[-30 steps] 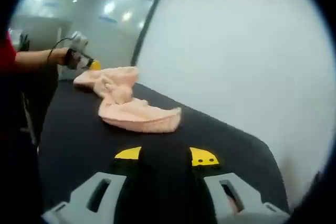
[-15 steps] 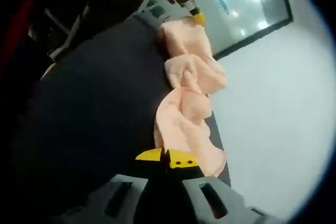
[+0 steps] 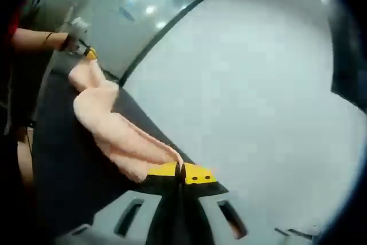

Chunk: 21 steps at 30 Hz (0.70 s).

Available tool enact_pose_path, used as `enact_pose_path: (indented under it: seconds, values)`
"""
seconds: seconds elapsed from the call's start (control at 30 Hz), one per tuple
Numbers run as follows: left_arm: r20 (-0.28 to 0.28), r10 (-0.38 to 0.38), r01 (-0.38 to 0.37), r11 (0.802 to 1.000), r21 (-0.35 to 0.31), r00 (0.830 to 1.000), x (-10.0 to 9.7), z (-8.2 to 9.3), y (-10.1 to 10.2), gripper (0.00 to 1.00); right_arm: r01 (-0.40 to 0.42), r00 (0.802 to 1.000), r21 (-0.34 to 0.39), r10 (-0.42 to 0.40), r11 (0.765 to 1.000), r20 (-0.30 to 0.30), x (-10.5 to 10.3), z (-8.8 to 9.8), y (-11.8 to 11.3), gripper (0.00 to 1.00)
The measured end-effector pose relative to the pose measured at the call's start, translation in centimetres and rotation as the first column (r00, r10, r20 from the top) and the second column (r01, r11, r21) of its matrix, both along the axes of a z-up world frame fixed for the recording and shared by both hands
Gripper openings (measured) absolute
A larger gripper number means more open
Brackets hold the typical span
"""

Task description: Fold the towel on the table until its edges align and the towel forms a compact rectangular stack.

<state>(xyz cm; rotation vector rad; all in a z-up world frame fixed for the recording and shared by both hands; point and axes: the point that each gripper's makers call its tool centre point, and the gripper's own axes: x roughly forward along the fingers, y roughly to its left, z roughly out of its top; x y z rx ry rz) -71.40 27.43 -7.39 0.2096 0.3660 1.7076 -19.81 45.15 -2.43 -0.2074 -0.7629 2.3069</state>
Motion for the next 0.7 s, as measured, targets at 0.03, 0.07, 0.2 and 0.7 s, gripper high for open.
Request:
enact_pose_path:
  seconds: [0.03,0.07,0.2,0.7]
  values:
    - [-0.026,-0.015,0.014,1.000,-0.020,1.000,0.2,-0.3,0.1,0.04,0.027,0.999,-0.008,-0.027,1.000,-0.024,0.9,0.9,0.4,0.00]
    - [-0.043,-0.026,0.025,0.999,-0.029,0.999,0.9,-0.4,0.2,0.04,0.052,0.998,-0.001,-0.052,0.999,-0.039,1.9,1.8,0.6,0.00]
    - [-0.070,-0.086,0.085,0.996,-0.019,0.994,2.4,-0.1,0.2,0.04,0.153,0.984,0.044,-0.148,0.987,-0.101,5.9,6.1,1.5,0.00]
    - [0.071,-0.333,0.340,0.930,-0.137,0.940,6.6,-5.6,0.7,0.06,0.290,0.949,0.099,-0.272,0.952,-0.159,9.0,9.2,2.4,0.00]
